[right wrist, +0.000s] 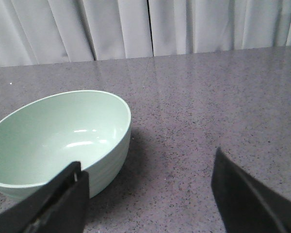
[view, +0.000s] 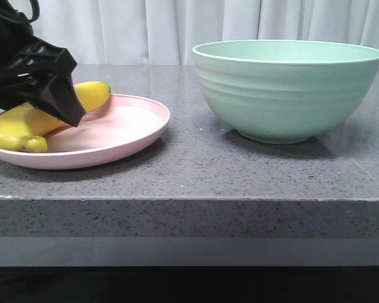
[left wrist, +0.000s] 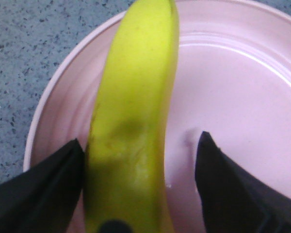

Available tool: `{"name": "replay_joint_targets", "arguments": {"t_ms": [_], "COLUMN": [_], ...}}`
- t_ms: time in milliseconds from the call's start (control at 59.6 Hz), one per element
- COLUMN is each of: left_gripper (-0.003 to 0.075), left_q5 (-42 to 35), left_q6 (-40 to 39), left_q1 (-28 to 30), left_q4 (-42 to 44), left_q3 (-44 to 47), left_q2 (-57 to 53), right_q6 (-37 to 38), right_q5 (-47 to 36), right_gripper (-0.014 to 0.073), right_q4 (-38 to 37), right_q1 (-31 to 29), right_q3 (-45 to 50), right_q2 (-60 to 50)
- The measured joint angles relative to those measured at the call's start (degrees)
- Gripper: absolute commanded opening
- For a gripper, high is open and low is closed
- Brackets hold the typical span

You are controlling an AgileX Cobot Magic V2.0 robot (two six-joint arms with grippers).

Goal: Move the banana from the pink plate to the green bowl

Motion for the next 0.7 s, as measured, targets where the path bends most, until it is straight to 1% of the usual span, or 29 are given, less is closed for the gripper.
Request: {"name": "replay_joint_targets", "arguments": {"t_ms": [50, 252, 436, 554, 705], "left_gripper": [0.0287, 0.0190, 0.0137, 0.0100, 0.0057], "left_q5": [0.00, -0.23, -1.66, -1.89, 1.50], "left_q6": [0.00, 0.00, 0.00, 0.00, 0.09], "left_q1": [0.00, 0.00, 0.00, 0.00, 0.00], "left_q4": [0.00, 0.00, 0.00, 0.00, -1.14], "left_q3": [0.00, -0.10, -0.10, -1.94, -6.89], "left_q2": [0.00, 0.00, 0.10, 0.10, -1.65], "right_q6": [0.00, 0.00, 0.00, 0.00, 0.00], "right_q5": [0.00, 0.00, 0.00, 0.00, 0.00], "right_gripper": [0.0546, 0.0546, 0.0546, 0.0546, 0.0546], "right_q4": [0.00, 0.00, 0.00, 0.00, 0.00], "right_q1": [0.00, 0.00, 0.00, 0.00, 0.00], "right_q3": [0.00, 0.00, 0.00, 0.00, 0.00], "right_q2": [0.00, 0.00, 0.00, 0.00, 0.00]}}
